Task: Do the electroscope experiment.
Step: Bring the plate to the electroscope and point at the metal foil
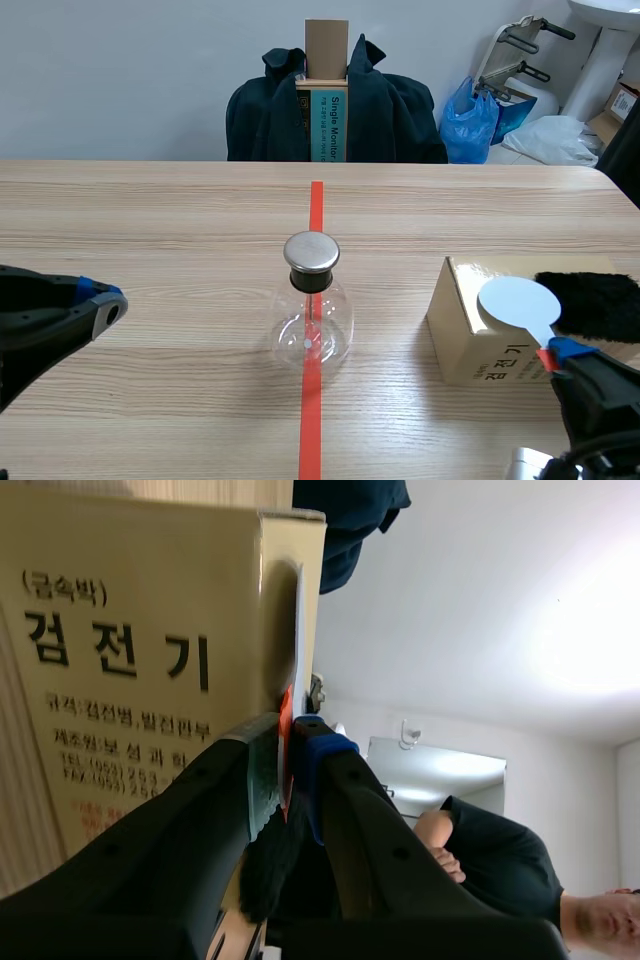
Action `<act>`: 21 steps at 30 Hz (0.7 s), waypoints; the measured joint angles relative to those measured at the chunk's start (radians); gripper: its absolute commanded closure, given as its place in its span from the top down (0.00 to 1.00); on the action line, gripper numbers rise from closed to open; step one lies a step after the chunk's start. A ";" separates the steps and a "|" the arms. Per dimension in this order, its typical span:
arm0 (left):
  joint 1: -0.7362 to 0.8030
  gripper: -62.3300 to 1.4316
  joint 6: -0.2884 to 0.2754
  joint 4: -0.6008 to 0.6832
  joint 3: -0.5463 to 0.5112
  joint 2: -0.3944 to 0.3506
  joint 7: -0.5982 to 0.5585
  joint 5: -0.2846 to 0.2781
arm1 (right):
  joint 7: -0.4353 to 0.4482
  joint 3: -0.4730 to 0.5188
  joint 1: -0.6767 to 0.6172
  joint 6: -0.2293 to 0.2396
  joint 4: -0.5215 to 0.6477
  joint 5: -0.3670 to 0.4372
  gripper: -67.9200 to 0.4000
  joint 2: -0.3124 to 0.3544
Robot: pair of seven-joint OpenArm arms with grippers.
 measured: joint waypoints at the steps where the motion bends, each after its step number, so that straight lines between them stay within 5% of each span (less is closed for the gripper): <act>1: -0.011 0.07 -0.001 -0.007 -0.005 -0.016 -0.002 -0.020 | 0.000 0.017 -0.022 0.000 0.021 0.019 0.02 0.007; 10: -0.135 0.07 -0.062 -0.213 -0.030 -0.110 -0.026 -0.111 | 0.000 0.225 -0.166 0.003 0.285 0.121 0.02 0.021; 21: -0.148 0.07 -0.261 -0.428 -0.030 -0.129 -0.241 -0.134 | -0.049 0.330 -0.216 0.003 0.443 0.170 0.02 0.020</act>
